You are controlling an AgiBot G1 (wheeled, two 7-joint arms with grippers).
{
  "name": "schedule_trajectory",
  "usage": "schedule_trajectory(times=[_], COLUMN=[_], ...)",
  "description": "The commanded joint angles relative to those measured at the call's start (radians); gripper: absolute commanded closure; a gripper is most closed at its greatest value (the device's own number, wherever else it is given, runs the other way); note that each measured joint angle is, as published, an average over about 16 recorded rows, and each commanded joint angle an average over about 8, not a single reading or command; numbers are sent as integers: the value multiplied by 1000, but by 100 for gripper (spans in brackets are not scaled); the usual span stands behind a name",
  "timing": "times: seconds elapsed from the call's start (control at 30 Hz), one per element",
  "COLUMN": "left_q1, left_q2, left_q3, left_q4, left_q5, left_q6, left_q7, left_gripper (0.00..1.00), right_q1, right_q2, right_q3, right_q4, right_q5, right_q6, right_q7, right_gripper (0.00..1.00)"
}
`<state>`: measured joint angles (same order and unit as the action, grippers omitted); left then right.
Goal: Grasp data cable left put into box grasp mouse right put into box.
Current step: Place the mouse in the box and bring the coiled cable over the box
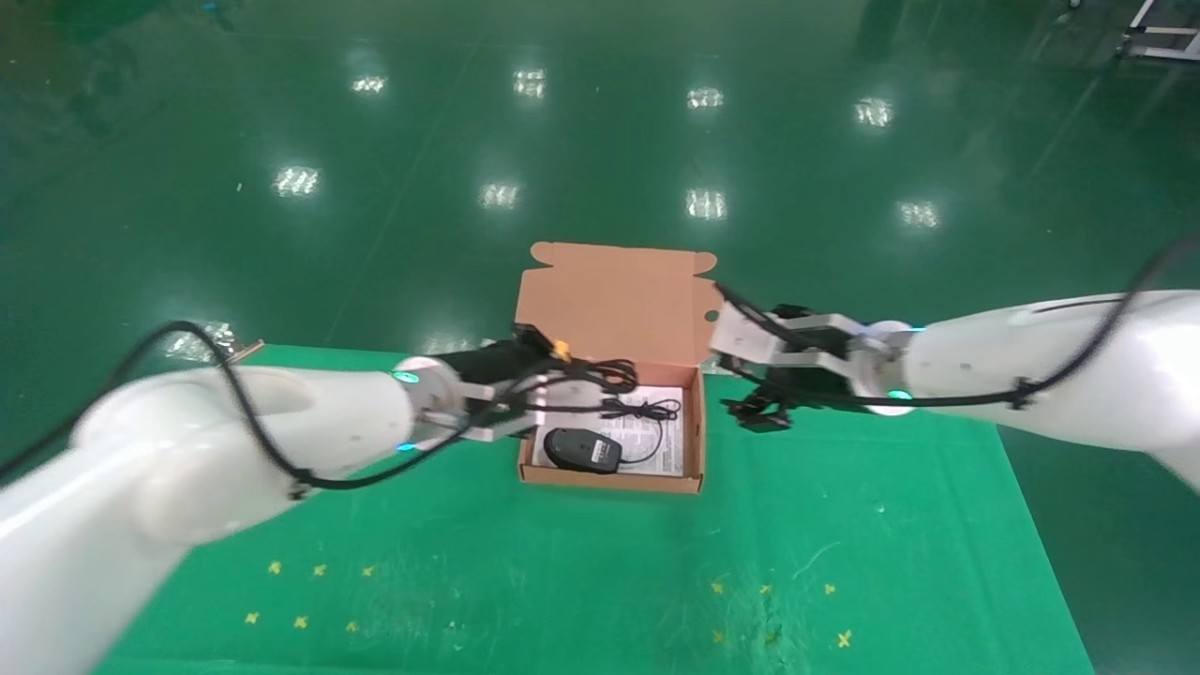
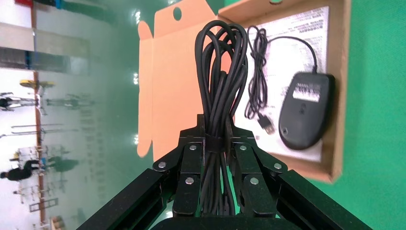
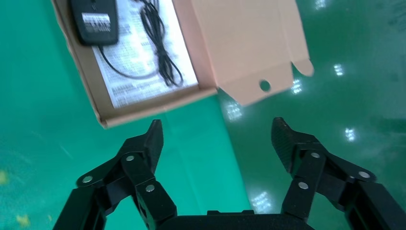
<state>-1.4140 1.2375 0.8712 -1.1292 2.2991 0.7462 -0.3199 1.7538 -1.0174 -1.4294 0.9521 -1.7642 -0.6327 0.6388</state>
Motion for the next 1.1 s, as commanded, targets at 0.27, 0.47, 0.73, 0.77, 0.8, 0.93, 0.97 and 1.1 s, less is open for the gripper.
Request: schedule_trajectory(times=[0.27,0.47,0.73,0.77,0.8,0.93,0.97,1.1], left_q1=[-4,-26,-62,-64,-66,-70,-69,-65], left_q2=[111,127,133,133,133,132,131,123], left_q3=[51,122,219,224,228,235,231,226], left_q4=[189,257,269,268,268,264,264,256], left_q5=[-62,-151,-271,-280,-285,-295,-290,-285], left_q6=[-118,-189,-220,-220,-221,-219,-218,-217], left_q7=[110,136,125,126,127,128,127,125], left_gripper=[100,100,24,12,0,0,0,0], right_q1=[45,70,89,90,91,93,92,91], right_q2=[134,202,228,229,229,229,228,224], right_q3=[-14,-14,-10,-10,-10,-10,-10,-10], right_q4=[208,333,397,400,401,403,400,392], right_q5=[-126,-216,-286,-289,-291,-294,-292,-287], right_q6=[-46,-89,-118,-120,-120,-122,-122,-120], right_q7=[163,268,338,340,341,342,341,338], right_gripper=[0,0,0,0,0,0,0,0])
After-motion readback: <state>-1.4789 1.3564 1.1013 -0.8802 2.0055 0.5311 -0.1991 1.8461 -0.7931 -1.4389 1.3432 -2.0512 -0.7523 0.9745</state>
